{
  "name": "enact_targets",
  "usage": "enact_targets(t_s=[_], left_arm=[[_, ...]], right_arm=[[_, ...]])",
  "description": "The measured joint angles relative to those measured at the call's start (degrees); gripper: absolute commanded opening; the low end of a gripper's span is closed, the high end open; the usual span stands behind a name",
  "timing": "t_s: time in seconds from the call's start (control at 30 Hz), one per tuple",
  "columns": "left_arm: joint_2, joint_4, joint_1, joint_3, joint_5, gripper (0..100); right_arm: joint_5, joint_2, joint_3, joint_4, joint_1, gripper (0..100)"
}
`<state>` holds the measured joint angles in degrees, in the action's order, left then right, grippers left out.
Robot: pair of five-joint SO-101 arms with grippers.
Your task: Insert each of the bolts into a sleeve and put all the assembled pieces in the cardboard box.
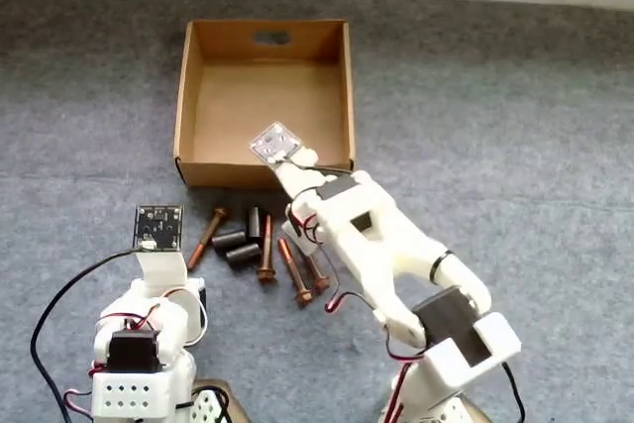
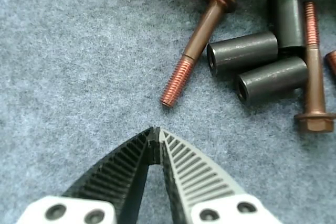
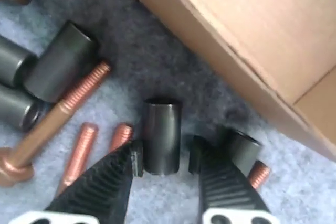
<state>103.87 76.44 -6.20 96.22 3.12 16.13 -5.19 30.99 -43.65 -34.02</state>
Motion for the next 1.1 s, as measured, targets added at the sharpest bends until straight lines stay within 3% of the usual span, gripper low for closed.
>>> enact_targets(t_s=[0.13, 0.23, 0.47, 0.67, 0.9, 1.1], left_arm=[[0.0, 0.0, 0.0, 0.0, 0.0, 1], [0.0, 0.0, 0.0, 0.0, 0.0, 1], [0.0, 0.0, 0.0, 0.0, 0.0, 1], [0.0, 0.0, 0.0, 0.0, 0.0, 1], [0.0, 0.0, 0.0, 0.0, 0.0, 1], [0.0, 0.0, 0.0, 0.0, 0.0, 1]], right_arm=[[0.09, -2.55, -1.93, 0.79, 0.0, 13.9], [0.09, -2.81, -2.02, 0.88, 0.18, 0.2], [0.09, -0.44, -2.11, -2.55, 1.23, 0.5], [0.09, 14.77, -2.02, -11.69, 2.9, 0.5], [0.09, 32.79, -0.7, -24.62, 16.53, 0.5], [0.44, 43.96, 16.35, -20.48, 28.84, 0.5]])
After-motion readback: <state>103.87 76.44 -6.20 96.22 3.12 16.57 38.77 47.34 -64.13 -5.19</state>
